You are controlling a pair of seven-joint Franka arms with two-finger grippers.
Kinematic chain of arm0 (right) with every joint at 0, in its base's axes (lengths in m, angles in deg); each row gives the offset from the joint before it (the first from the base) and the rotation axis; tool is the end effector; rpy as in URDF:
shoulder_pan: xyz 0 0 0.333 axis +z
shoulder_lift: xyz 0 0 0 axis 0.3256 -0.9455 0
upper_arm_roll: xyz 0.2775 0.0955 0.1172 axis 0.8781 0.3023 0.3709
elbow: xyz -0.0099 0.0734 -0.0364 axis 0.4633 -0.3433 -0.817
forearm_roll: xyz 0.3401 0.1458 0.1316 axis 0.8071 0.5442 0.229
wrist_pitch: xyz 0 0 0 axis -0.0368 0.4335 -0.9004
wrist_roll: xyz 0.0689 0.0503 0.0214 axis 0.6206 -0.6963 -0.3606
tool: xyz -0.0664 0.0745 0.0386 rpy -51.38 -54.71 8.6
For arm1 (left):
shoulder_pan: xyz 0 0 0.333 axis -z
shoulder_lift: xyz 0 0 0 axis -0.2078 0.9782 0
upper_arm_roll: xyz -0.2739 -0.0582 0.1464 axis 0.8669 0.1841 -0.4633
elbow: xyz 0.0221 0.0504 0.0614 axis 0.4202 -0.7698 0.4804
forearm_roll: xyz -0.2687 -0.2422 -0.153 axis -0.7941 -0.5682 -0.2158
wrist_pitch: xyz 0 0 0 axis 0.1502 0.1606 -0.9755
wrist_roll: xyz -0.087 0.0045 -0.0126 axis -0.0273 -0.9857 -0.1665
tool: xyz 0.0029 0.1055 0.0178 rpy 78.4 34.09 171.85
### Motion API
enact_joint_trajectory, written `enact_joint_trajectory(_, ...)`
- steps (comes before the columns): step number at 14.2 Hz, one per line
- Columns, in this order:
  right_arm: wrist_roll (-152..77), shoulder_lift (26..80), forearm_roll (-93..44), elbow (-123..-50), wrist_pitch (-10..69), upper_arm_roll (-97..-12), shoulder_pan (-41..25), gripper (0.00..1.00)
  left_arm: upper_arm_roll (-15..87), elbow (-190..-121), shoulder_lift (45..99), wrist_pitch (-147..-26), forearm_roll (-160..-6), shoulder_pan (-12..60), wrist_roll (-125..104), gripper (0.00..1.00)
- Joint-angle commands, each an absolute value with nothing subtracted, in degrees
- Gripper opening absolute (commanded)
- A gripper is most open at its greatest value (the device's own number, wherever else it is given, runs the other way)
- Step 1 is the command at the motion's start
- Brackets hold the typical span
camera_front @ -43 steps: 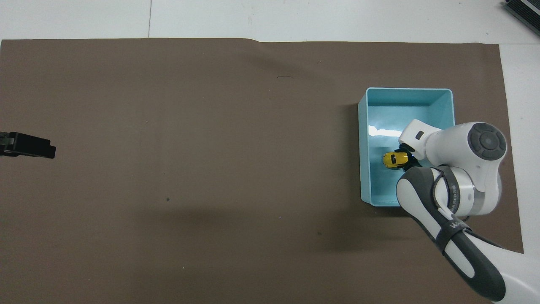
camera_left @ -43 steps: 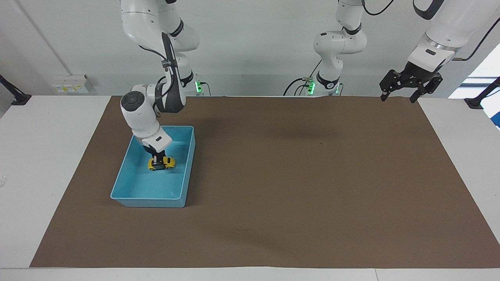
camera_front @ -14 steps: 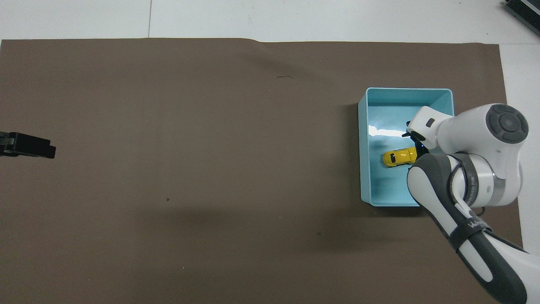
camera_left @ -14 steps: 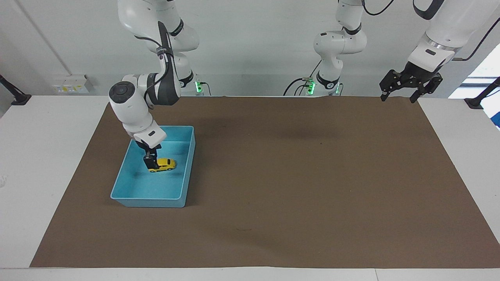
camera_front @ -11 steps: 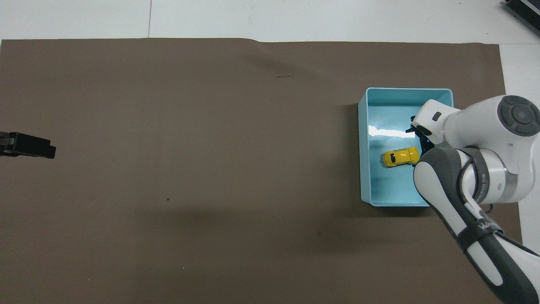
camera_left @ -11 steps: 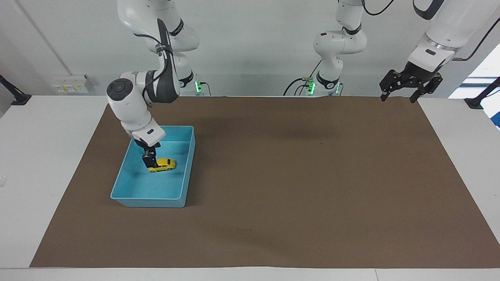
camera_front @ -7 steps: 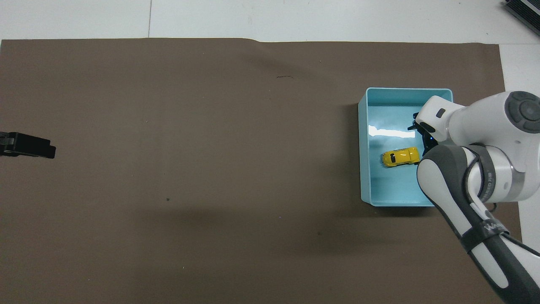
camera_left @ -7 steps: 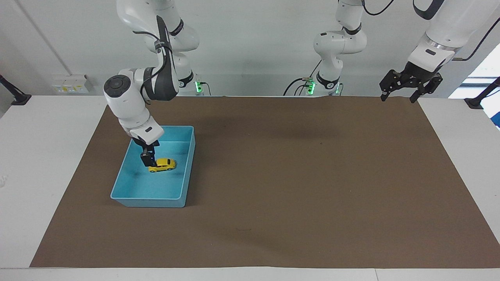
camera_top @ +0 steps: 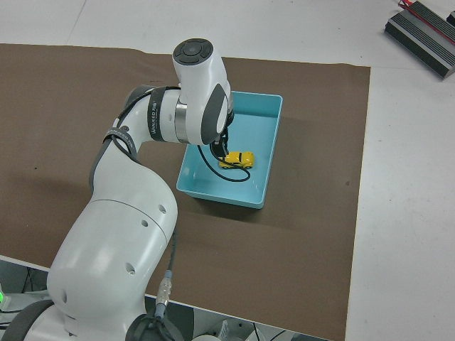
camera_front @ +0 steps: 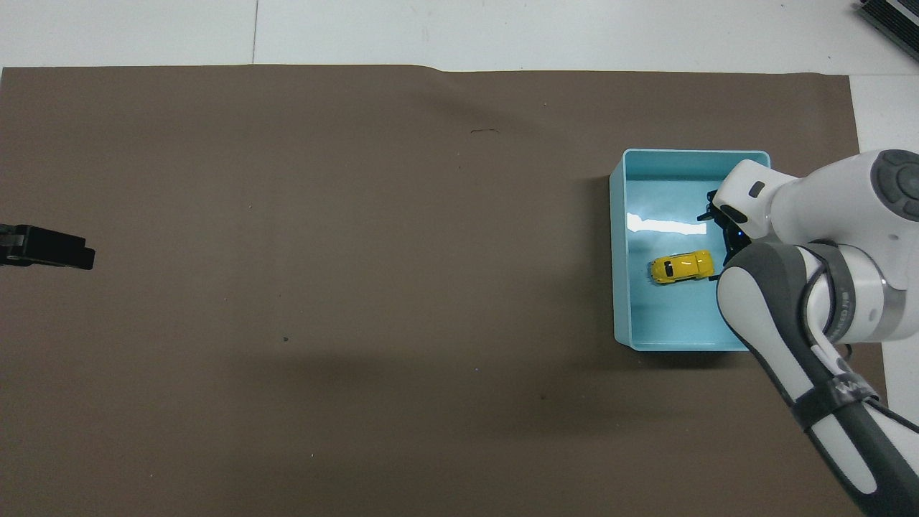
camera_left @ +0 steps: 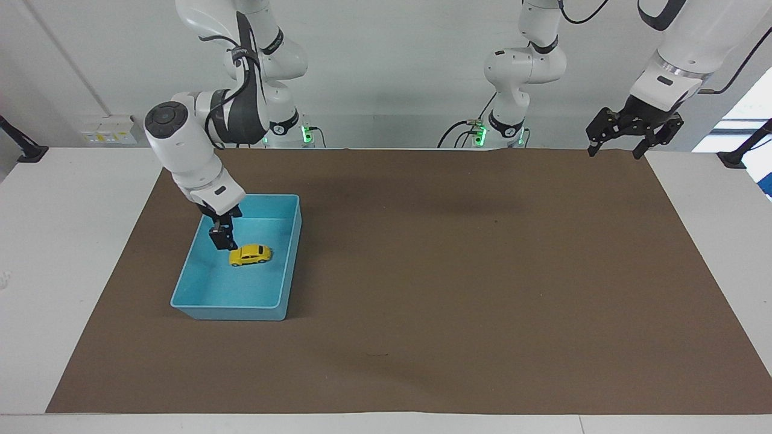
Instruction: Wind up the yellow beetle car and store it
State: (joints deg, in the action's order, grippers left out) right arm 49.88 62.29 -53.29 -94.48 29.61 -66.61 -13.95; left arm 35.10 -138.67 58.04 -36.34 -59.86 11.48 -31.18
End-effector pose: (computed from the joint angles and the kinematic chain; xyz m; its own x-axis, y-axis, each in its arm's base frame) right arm 0.5828 0.0036 0.4313 -0.0870 0.9960 0.0211 0.9962 0.0869 0.0078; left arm 0.5271 -0.0207 0.6421 0.9931 -0.1172 0.0027 -0.1172 -0.9927 0.0285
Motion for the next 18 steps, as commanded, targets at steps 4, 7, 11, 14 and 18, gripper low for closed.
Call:
enact_joint_trajectory(4,49.52,62.86,-51.58,-93.23,26.95,-66.01,-15.75,1.00,35.55,-139.29,57.13,-36.74,-60.51,10.59,-31.80,1.00)
enact_joint_trajectory(7,47.15,64.97,-51.67,-92.00,24.05,-66.18,-15.40,1.00,35.55,-139.29,57.13,-36.74,-60.51,10.59,-31.80,1.00)
enact_joint_trajectory(11,42.85,67.34,-51.67,-91.04,23.00,-66.18,-14.87,1.00,35.55,-139.29,57.13,-36.74,-60.51,10.59,-31.80,1.00)
enact_joint_trajectory(14,36.79,68.58,-51.67,-89.80,20.63,-66.09,-14.69,1.00,35.55,-139.29,57.13,-36.74,-60.51,10.59,-31.80,1.00)
enact_joint_trajectory(18,28.19,68.58,-51.67,-88.31,18.96,-66.00,-14.87,1.00,35.55,-139.29,57.13,-36.74,-60.51,10.50,-31.80,1.00)
